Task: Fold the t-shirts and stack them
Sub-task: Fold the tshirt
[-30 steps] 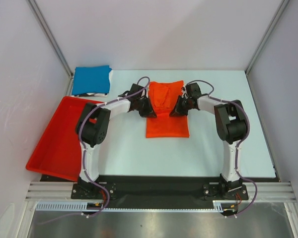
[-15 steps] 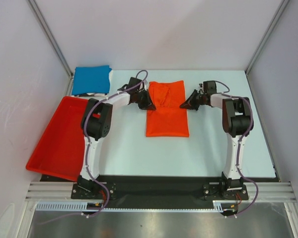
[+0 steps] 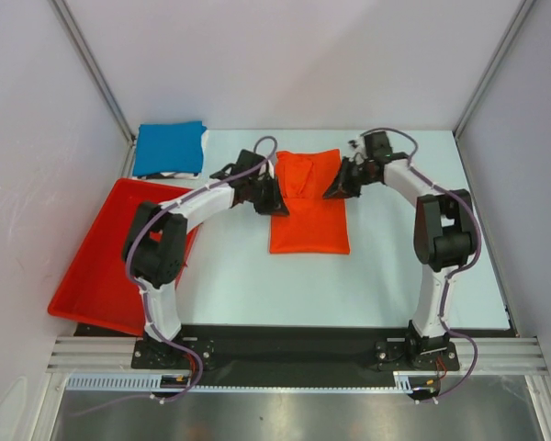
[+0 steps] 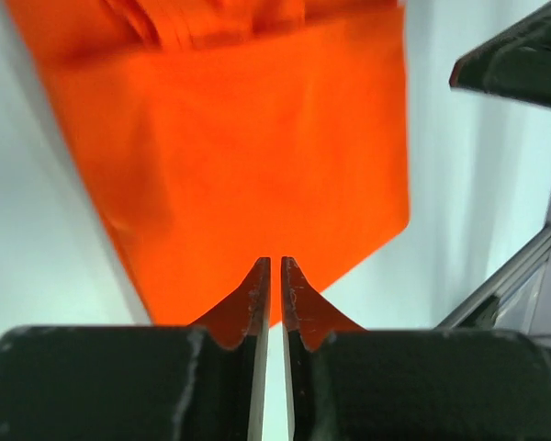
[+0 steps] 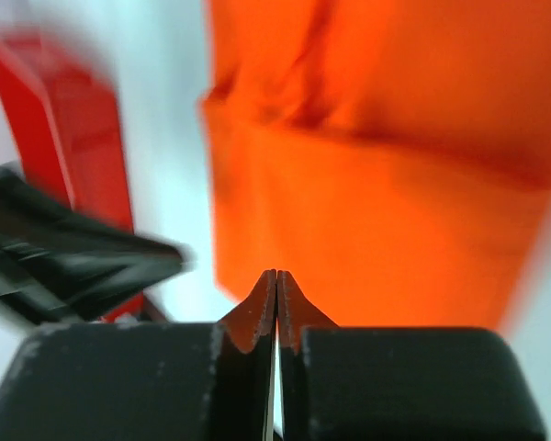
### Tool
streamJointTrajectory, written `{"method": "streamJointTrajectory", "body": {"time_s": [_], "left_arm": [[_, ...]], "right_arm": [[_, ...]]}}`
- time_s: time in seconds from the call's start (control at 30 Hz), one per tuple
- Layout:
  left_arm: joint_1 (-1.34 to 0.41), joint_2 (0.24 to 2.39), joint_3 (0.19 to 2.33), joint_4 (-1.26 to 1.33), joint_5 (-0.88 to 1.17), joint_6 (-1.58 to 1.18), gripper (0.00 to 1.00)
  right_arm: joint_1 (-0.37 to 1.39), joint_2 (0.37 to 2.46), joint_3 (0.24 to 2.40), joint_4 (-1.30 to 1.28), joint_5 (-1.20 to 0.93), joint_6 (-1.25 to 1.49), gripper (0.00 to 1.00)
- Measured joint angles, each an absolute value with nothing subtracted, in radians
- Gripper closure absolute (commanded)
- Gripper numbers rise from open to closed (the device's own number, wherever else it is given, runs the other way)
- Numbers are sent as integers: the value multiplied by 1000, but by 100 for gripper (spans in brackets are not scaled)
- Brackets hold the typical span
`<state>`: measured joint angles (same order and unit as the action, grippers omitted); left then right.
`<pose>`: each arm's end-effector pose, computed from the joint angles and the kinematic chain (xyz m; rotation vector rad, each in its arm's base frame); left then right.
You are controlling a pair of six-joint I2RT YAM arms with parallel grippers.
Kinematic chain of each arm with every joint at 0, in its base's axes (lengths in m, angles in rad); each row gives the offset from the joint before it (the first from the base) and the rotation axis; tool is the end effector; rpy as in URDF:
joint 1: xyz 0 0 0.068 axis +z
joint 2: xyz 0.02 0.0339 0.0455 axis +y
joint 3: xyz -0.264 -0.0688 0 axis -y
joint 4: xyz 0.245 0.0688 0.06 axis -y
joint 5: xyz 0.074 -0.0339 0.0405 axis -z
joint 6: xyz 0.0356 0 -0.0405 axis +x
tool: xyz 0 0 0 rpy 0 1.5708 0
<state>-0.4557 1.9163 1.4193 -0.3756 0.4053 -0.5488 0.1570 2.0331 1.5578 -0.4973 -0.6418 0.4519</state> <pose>0.3727 -0.1983 0.2161 0.0724 2.5755 -0.9130 0.4320 0.0900 0.2063 0.1169 2.5783 1.0515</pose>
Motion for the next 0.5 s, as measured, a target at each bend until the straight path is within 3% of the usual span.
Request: {"method": "streamJointTrajectory", "body": {"time_s": [0.2, 0.5], "left_arm": [[-508, 1951, 1308, -425, 403, -540, 89], [-493, 1956, 1242, -450, 381, -522, 89]], "right_arm": [[349, 2024, 1501, -577, -739, 407, 100], [394, 2128, 1489, -670, -824, 364, 100]]}}
